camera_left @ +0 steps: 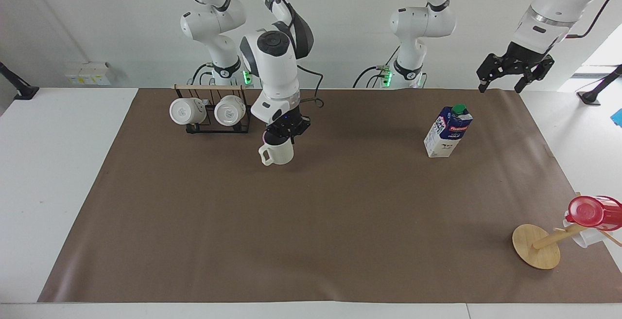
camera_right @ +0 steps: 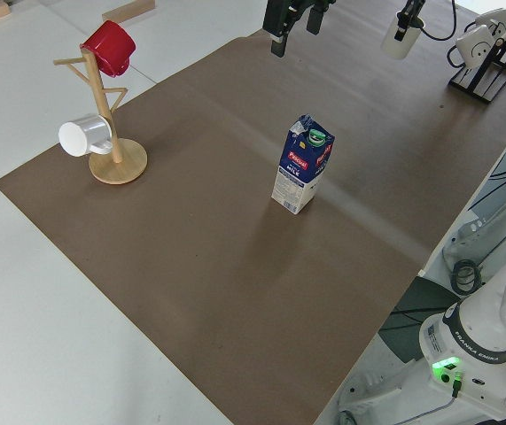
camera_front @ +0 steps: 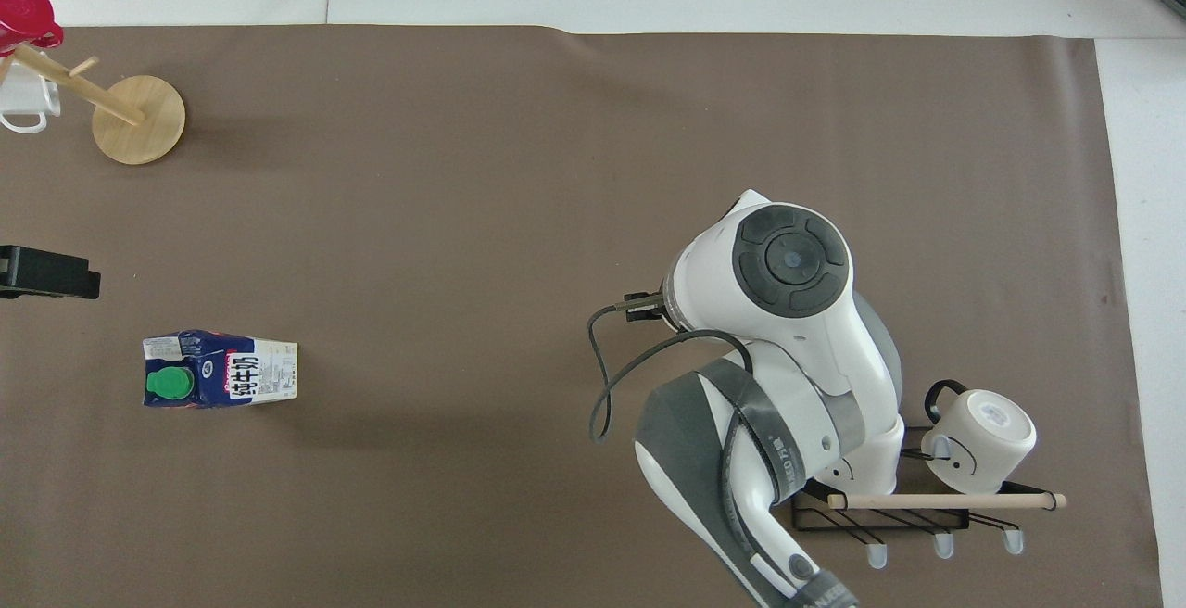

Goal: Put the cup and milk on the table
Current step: 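Carry the black mug toward the table center with the right gripper, then lower the black mug while the left gripper grasps the milk carton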

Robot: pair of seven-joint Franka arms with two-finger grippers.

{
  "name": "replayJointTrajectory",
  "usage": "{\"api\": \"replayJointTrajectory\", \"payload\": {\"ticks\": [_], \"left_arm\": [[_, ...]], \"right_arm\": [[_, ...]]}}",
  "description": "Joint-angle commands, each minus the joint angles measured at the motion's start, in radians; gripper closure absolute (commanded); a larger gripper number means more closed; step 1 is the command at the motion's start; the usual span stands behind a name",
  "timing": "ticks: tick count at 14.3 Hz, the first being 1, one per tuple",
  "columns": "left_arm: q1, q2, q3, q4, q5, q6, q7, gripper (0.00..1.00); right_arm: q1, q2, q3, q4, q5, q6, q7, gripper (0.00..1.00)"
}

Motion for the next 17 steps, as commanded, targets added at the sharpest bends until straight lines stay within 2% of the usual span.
{"api": "replayJointTrajectory", "payload": {"ticks": [1,5,8,11,13,15,17], "left_arm": [[0.015,-0.001,-0.005,0.017,-0.01,-0.029,0.002,0.0],[0.013,-0.001,-0.006,0.014,-0.01,-0.026,0.006,0.0],[-0.001,-0.025,-0.008,-0.036,-0.007,-0.015,0.009,0.0],[-0.001,-0.088,-0.016,-0.147,-0.002,0.035,0.007,0.0],[-0.001,-0.155,-0.02,-0.265,-0.002,0.104,0.002,0.0],[-0.002,-0.209,-0.022,-0.363,-0.002,0.17,0.002,0.0],[-0.002,-0.23,-0.022,-0.423,-0.002,0.224,0.002,0.0]], "right_arm": [[0.037,0.039,-0.001,0.013,0.015,0.056,0.073,1.0],[0.084,0.087,-0.002,0.013,-0.002,0.106,0.143,1.0],[0.127,0.119,-0.002,0.01,-0.014,0.142,0.183,1.0],[0.13,0.099,-0.002,-0.025,-0.043,0.11,0.182,1.0],[0.141,0.087,-0.002,-0.025,-0.106,0.049,0.183,1.0],[0.143,0.082,-0.001,-0.031,-0.106,0.05,0.185,1.0],[0.143,0.087,0.002,-0.027,-0.091,0.071,0.186,1.0]]}}
